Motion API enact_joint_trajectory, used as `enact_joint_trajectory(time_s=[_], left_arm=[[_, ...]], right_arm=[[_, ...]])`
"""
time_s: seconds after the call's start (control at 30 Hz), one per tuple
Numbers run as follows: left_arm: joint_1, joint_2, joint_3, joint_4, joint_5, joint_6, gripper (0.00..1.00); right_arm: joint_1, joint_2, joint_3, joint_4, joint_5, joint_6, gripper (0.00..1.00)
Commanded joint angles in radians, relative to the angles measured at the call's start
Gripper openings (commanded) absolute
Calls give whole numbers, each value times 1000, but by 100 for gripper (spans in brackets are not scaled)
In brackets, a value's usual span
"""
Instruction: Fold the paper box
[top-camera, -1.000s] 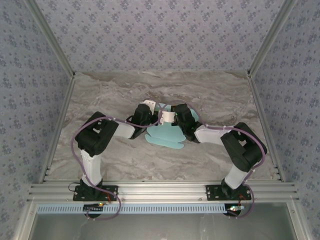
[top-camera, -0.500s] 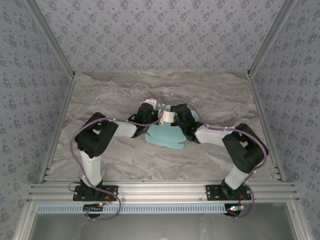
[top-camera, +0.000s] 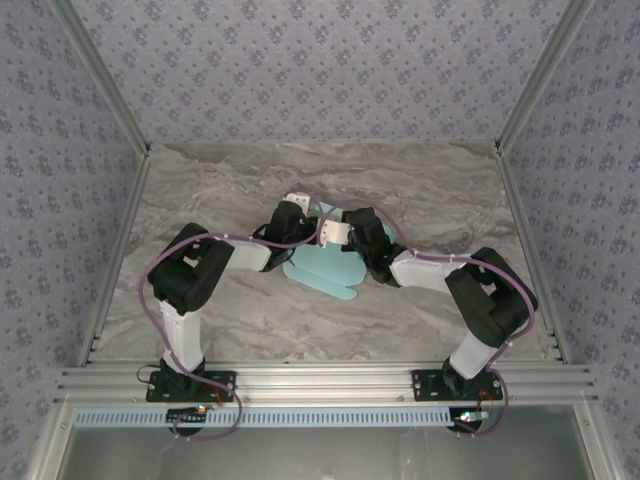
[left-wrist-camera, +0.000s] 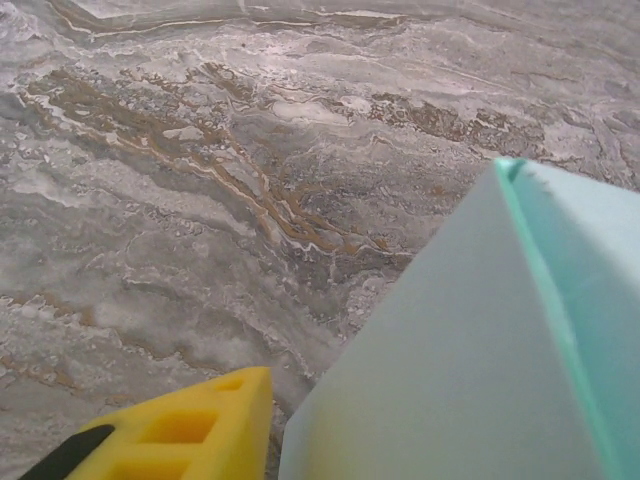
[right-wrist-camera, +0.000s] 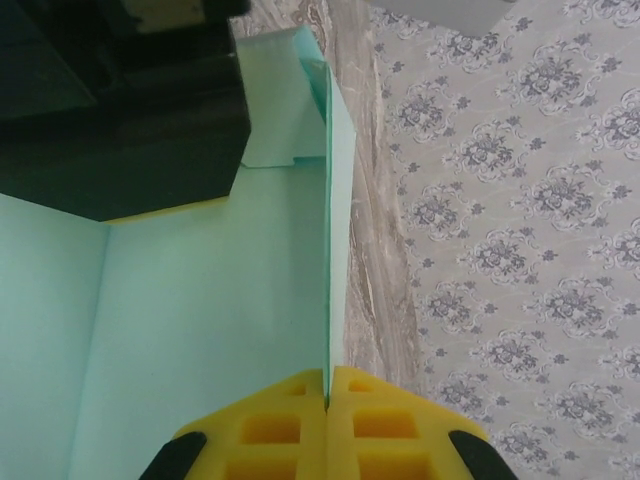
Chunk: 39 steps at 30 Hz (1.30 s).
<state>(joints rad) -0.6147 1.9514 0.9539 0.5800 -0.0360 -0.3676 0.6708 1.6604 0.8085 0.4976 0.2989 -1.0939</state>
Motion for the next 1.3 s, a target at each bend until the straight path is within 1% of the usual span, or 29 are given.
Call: enact_joint_trajectory(time_s=[0.0,0.27,0.4,0.5,0.6,0.8,0.9,1.13,1.27], left_arm=[[30,-21,-22,105,17,41,42],[29,-70,-59,92,82,95,61],[33,-86,-69,77,116,118,67],[39,-95,-78,75,152,131,69],[49,-91,-83,62,172,137,66],[64,-83,-97,70,206,142,49],[66,-68,-79,60,210,151,44],[70,-28,-40,43,196,152,39],[70,-7,-29,50,184,137,34]], right_arm=[[-3,-2,4,-84,29,12,0],[-8,12,24,-90,39,12,0],[-9,15,32,-93,42,12,0],[-10,14,32,-94,43,12,0],[-11,11,32,-94,43,10,0],[-19,7,32,-96,36,11,0],[-18,10,34,-94,32,13,0],[-4,3,38,-112,14,29,0],[9,3,32,-114,14,34,0]])
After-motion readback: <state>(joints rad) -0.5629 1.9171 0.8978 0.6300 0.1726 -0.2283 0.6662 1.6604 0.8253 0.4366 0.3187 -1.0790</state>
